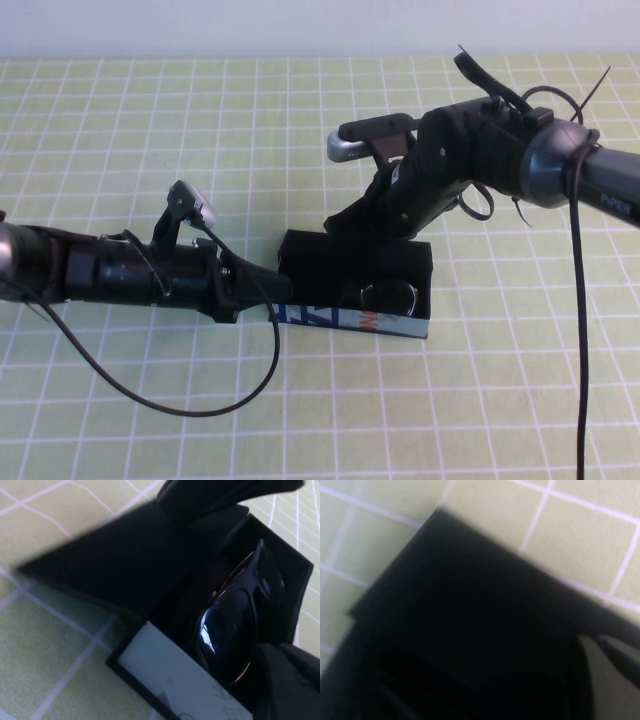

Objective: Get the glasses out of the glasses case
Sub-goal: Pick up the glasses from the glasses case

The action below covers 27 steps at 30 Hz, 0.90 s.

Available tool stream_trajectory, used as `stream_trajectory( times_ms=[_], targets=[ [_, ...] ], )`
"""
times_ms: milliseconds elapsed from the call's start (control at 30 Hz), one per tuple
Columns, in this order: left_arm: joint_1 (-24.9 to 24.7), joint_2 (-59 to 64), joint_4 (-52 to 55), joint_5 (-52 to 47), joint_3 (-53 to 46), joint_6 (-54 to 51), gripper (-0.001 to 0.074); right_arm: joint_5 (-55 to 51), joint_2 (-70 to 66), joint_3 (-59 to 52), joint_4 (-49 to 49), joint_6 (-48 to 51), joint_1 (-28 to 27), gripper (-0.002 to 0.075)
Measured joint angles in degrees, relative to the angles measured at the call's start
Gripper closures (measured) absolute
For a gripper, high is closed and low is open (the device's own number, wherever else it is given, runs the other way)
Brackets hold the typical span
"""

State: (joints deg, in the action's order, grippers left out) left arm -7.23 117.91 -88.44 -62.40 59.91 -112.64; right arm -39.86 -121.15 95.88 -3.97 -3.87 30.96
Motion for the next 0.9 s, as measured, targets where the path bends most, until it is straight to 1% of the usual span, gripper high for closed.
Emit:
stream_trajectory(
  times_ms=[367,633,700,800,900],
  targets=[
    [0.0,0.0,0.1,-0.2,0.0,0.0,0.0739,-2.5,-0.9,1.4,-0.5,2.4,-0.6,0.0743],
    [0.0,-0.1,0.6,-0.5,0.0,0.1,0.0739,-9.9,4.9,3.7,-0.8,4.9,-0.6,0.0743],
    [0.0,-1.1,1.0,-0.3,0.0,0.2,0.0739,-12.6,6.4,3.9,-2.3,8.0,-0.6,0.0743],
    [0.0,-3.4,1.0,-0.3,0.0,1.8,0.0739,-17.3,7.8,4.1,-6.8,15.6,-0.6,0.0743],
    [0.0,-5.0,1.0,-0.3,0.0,5.1,0.0739,-23.3,8.1,4.2,-13.0,26.8,-0.6,0.0743]
  ],
)
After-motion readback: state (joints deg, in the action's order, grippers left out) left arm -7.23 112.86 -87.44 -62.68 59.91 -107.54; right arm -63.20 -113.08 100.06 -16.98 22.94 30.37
